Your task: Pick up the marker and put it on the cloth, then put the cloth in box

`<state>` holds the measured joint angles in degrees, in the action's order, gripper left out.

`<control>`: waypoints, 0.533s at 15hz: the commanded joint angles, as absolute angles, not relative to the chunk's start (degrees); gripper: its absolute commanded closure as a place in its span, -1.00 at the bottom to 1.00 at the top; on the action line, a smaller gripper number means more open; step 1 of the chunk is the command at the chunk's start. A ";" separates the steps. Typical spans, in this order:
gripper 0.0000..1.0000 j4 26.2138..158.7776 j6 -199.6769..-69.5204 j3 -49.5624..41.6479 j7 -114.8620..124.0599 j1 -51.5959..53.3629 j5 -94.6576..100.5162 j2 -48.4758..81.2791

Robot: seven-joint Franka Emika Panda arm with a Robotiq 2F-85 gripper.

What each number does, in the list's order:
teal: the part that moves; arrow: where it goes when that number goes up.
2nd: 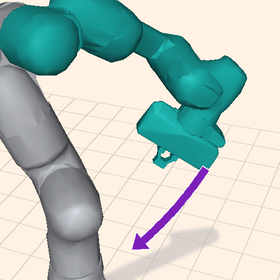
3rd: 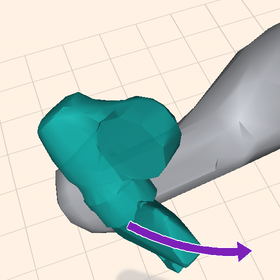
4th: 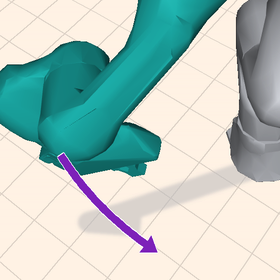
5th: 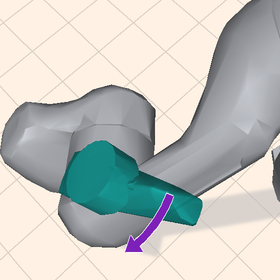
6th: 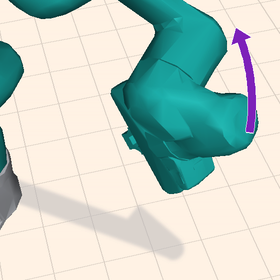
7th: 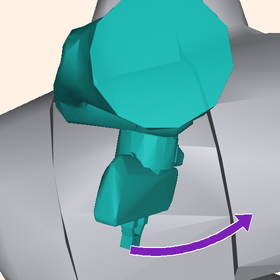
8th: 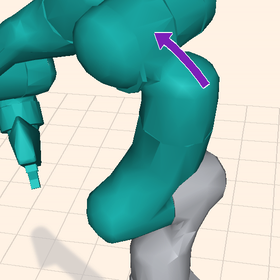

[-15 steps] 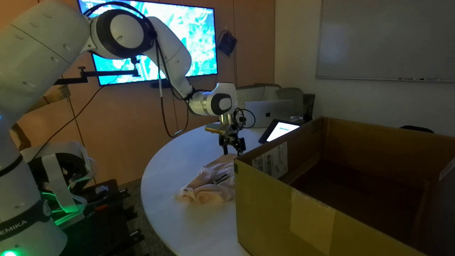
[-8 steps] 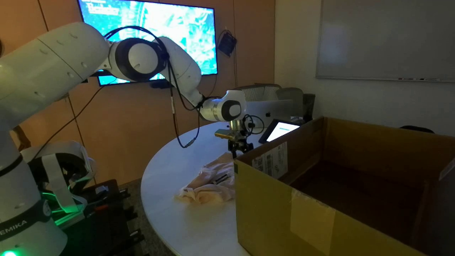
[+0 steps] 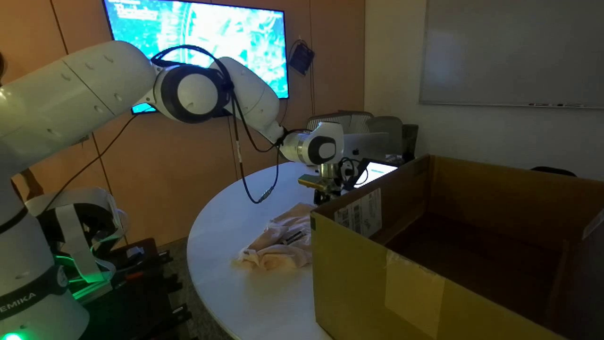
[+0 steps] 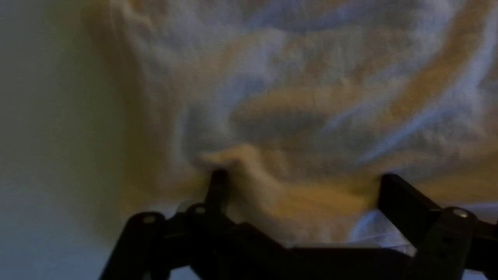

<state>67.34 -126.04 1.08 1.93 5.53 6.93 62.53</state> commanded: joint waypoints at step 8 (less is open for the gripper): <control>-0.15 58.28 -115.54 3.18 -6.02 2.51 2.72 68.16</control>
